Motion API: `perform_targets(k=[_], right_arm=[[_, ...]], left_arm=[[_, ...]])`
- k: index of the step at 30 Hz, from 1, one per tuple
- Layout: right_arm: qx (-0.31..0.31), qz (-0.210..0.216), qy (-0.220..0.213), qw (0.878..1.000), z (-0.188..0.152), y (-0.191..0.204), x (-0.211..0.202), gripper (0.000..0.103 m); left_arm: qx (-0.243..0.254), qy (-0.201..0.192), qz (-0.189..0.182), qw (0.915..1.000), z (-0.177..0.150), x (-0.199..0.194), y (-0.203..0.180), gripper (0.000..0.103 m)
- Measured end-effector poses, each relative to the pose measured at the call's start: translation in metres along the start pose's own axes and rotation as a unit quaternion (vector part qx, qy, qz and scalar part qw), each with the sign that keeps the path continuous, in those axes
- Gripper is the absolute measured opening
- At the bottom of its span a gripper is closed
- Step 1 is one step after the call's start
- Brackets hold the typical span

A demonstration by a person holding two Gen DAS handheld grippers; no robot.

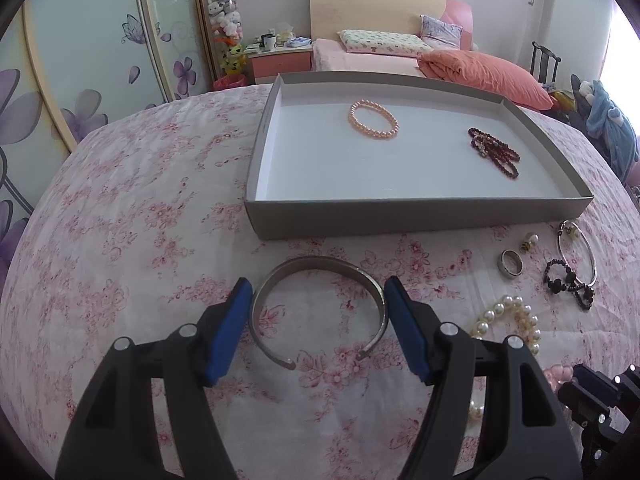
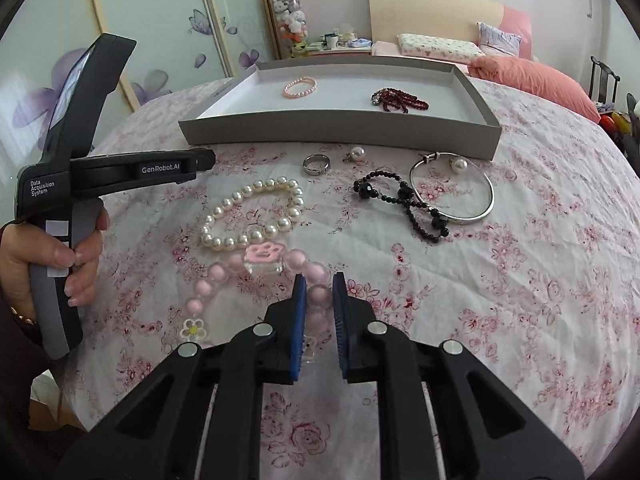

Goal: Organize jewelry
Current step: 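Grasp the silver cuff bangle with the left tool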

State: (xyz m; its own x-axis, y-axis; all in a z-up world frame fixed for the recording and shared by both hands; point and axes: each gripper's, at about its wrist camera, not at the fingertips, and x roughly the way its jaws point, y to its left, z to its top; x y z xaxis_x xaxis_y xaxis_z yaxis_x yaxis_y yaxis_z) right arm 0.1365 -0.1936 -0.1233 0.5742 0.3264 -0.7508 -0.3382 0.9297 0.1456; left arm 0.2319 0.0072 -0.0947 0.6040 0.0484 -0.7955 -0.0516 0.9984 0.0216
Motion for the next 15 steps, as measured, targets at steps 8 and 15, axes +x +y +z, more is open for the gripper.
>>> perform_targets(k=[8,15], right_arm=[[0.03,0.009,-0.042,0.999,0.009,-0.013,-0.018,0.014],[0.04,0.029,-0.085,0.995,0.02,-0.016,-0.038,0.014]], left_arm=[[-0.011,-0.011,0.0,0.9999,-0.004,-0.012,0.01,0.066],[-0.021,-0.031,-0.007,0.9993,-0.011,-0.029,0.016,0.066]])
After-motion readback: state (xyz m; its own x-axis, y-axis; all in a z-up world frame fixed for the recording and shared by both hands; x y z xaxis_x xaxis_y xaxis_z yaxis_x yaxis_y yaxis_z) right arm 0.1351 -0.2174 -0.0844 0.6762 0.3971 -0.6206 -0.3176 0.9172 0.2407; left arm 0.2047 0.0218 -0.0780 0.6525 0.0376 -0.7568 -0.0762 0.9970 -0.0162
